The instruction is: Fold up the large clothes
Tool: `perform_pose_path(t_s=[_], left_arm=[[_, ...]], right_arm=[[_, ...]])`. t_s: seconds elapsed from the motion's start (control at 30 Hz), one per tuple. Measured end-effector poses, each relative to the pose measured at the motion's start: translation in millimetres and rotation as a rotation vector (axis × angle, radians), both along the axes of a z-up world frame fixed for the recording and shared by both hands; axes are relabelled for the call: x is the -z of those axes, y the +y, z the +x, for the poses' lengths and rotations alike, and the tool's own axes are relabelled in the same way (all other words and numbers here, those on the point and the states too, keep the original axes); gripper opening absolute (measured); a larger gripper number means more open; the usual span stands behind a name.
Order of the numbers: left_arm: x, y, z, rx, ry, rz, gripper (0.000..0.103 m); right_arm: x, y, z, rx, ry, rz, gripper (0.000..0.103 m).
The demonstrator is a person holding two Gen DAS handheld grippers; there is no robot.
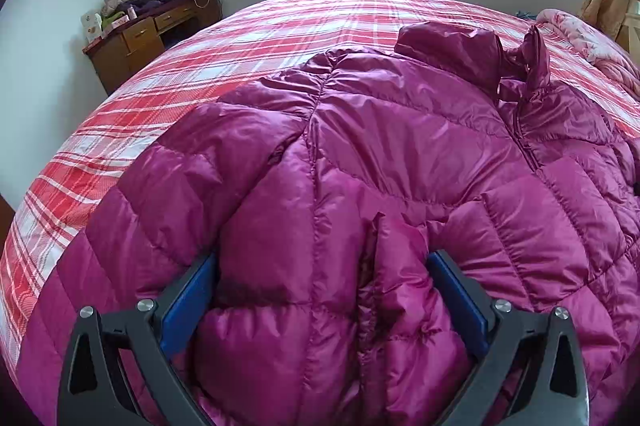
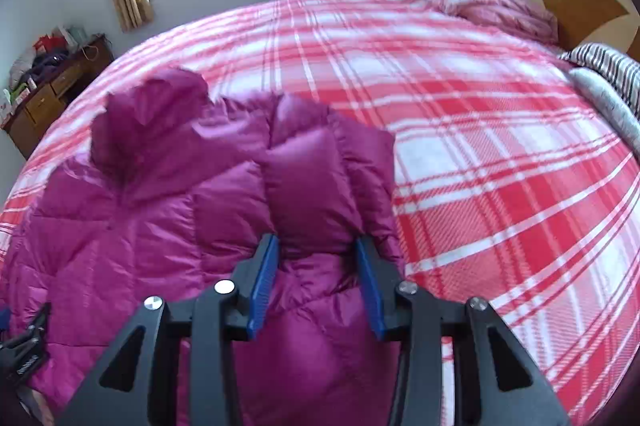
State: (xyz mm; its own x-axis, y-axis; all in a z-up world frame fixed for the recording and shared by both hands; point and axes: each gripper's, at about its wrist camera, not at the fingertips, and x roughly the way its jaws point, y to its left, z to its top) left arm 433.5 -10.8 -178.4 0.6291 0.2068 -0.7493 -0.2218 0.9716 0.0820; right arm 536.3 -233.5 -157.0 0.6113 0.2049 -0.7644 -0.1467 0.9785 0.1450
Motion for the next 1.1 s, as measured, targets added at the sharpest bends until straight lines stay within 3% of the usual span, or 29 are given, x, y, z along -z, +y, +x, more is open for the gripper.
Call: perform_pose_path(t_s=[0.17,0.27,0.33,0.4,0.57,0.67,1.1], left_arm=[[2.3,2.3,2.3,0.007,0.004,-0.031,0.102],[1.8,5.6,4.6,0.006,0.003,-0.038,0.102],[1.7,6.3,4.4,0.006,0.001,-0.041,0.102],[2.0,6.4,5.5,0.006,0.001,-0.042,0.102],[1.9,7.1,6.3,0.008,-0.001,-0.051,0.102],[1.8,7.3,6.4,0.008,-0.001,-0.050,0.102],[1.9,7.1,6.5,0.008,0.000,-0.050,0.102]], right_arm=[[-13.7,-0.6,-9.8,0.005,-0.011,-0.039,0.044],[-36.5,5.0,-36.1,-0.030,-0.038,0.026,0.044],[-42.3,11.9,-52.3,-0.079,-0.015,0.073,0.057],[-37.4,19.8,-64.8,-0.108,0.019,0.092,0.062],[-7.9,29.4,-69.8,-0.110,0.036,0.049,0.062],[1.9,33.4,-73.2,-0.121,-0.006,0.003,0.063],[6.0,54.5,-83.1,-0.125,-0.051,-0.120,0.069]])
